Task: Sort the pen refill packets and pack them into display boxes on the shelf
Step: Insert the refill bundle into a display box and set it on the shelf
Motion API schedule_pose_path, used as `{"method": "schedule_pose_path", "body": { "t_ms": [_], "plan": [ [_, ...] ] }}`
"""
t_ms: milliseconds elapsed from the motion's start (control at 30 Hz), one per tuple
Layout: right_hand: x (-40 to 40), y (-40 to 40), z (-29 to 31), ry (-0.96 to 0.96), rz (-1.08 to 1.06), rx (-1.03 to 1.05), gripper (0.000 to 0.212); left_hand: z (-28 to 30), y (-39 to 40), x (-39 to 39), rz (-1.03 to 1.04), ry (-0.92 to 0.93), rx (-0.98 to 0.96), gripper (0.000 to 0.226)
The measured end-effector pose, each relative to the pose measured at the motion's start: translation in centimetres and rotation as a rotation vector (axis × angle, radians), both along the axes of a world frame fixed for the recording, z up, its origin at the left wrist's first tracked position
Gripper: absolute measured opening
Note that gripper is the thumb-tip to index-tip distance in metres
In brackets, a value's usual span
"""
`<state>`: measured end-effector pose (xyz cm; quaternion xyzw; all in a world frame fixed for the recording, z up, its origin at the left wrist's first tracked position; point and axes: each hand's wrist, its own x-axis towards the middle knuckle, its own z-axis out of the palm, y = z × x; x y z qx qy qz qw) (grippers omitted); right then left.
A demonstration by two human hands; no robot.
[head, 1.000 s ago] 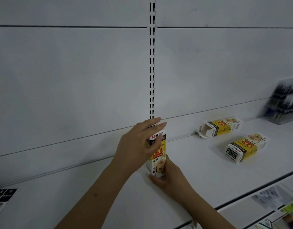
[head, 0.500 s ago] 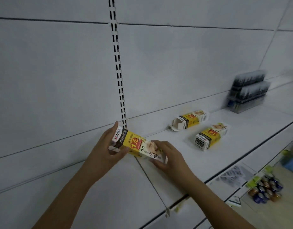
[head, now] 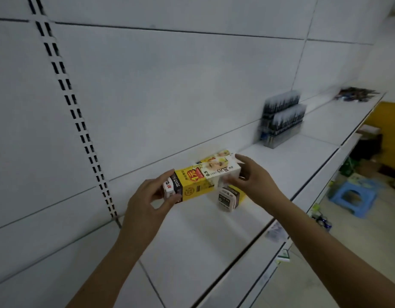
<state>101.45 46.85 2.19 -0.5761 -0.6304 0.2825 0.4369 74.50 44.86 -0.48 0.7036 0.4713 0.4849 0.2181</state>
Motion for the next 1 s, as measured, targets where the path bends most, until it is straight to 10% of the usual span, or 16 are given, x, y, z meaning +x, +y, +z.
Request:
{"method": "schedule_pose_path", "body": {
  "t_ms": [233,567,1000],
  "plan": [
    [6.2,6.3,-1.3,0.031,0.047,-0.036,0.042,-2.4,4.9,7.3,0.056,-0.014,-0.021,0.058],
    [12.4,14.8,-1.1,-0.459,0.098,-0.161,0.051,-5.0,11.0,12.0,-0.07,0.167,-0.249,0.072],
    [11.8,14.1,-5.4,-0.238,0.035,-0.235,0.038,-4.6,7.9,10.3,-0.189,0.438,-0.303,0.081]
  ]
}}
